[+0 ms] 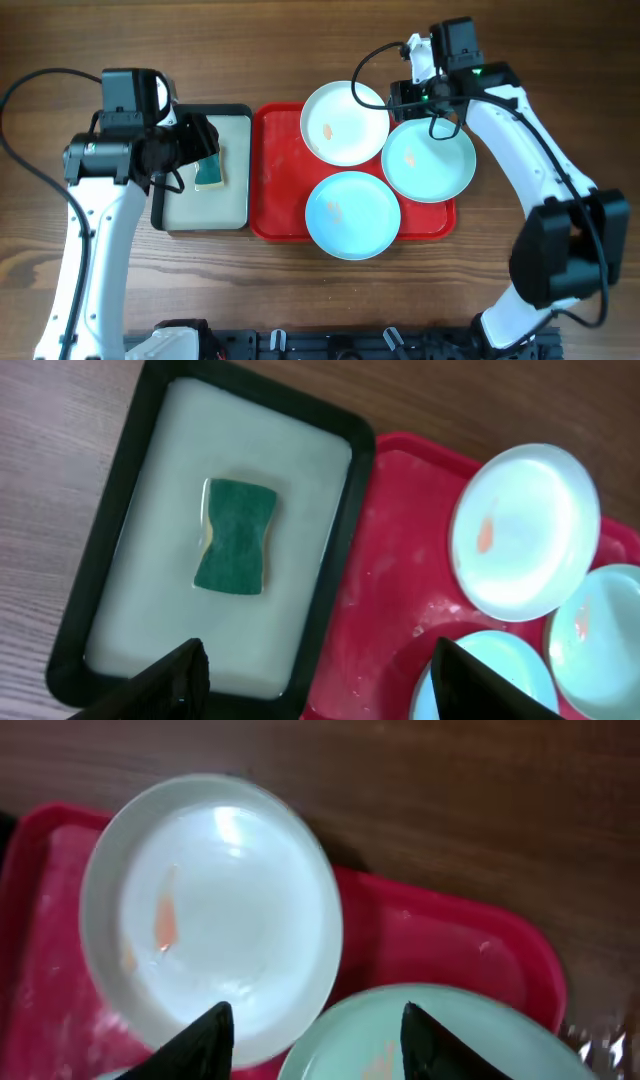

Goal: Clean dirty plates on tray and stack at the side
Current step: 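Move left gripper to the sponge and right gripper to the white plate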

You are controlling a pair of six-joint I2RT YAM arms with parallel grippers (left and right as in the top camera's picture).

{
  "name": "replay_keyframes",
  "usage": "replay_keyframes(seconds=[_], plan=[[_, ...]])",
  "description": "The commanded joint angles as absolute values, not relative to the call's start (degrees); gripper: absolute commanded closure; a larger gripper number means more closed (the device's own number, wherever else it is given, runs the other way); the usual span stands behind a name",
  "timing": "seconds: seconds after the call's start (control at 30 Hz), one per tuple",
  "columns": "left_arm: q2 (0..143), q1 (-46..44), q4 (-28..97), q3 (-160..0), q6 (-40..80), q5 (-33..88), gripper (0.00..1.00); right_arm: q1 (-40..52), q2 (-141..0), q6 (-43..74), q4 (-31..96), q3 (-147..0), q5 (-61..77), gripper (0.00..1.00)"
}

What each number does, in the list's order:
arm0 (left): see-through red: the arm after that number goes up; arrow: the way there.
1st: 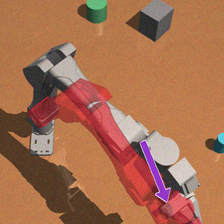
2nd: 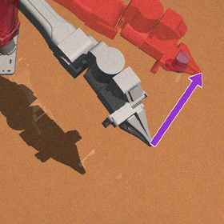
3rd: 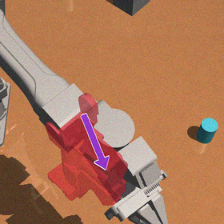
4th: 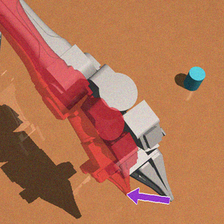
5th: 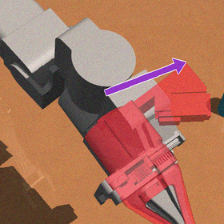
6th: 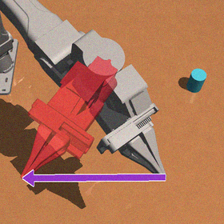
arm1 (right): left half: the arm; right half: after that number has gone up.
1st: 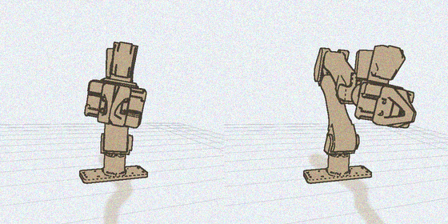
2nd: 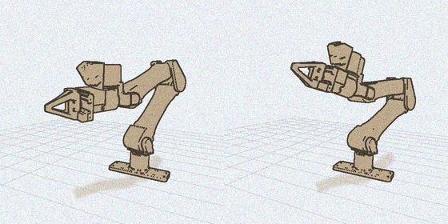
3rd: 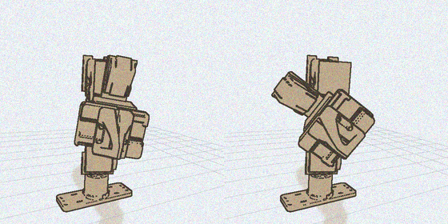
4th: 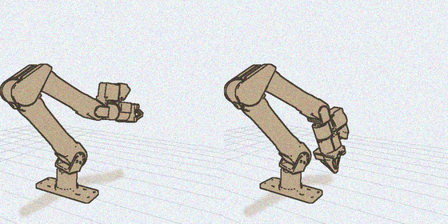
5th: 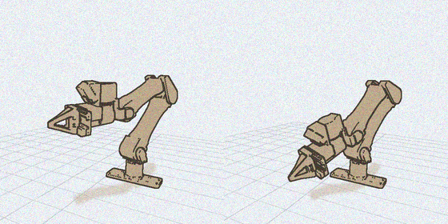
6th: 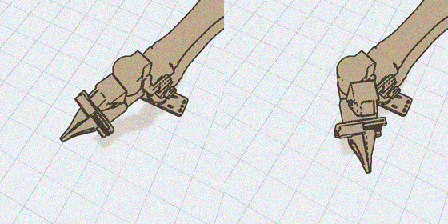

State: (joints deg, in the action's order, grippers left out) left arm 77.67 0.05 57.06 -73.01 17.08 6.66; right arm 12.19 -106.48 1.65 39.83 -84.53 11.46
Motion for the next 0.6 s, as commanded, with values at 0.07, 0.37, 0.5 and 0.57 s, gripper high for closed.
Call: replay_keyframes(seconds=[0.07, 0.37, 0.5, 0.57], plan=[[81.89, -0.16, 56.82, -72.69, 17.21, 4.91, 0.34, 12.53, -114.19, -0.05, 37.17, -85.38, 8.99, 0.58], [84.36, -0.16, 55.53, -72.69, 17.23, 2.87, 0.32, 14.2, -115.33, -6.04, 35.7, -84.82, 8.73, 0.65], [84.36, -0.16, 55.53, -72.69, 17.21, 2.87, 0.32, 14.2, -116.01, -6.02, 35.4, -84.73, 8.29, 0.67], [84.36, -0.16, 55.53, -72.69, 17.23, 2.87, 0.32, 14.28, -116.99, -6.02, 35.22, -84.73, 8.34, 0.69]])
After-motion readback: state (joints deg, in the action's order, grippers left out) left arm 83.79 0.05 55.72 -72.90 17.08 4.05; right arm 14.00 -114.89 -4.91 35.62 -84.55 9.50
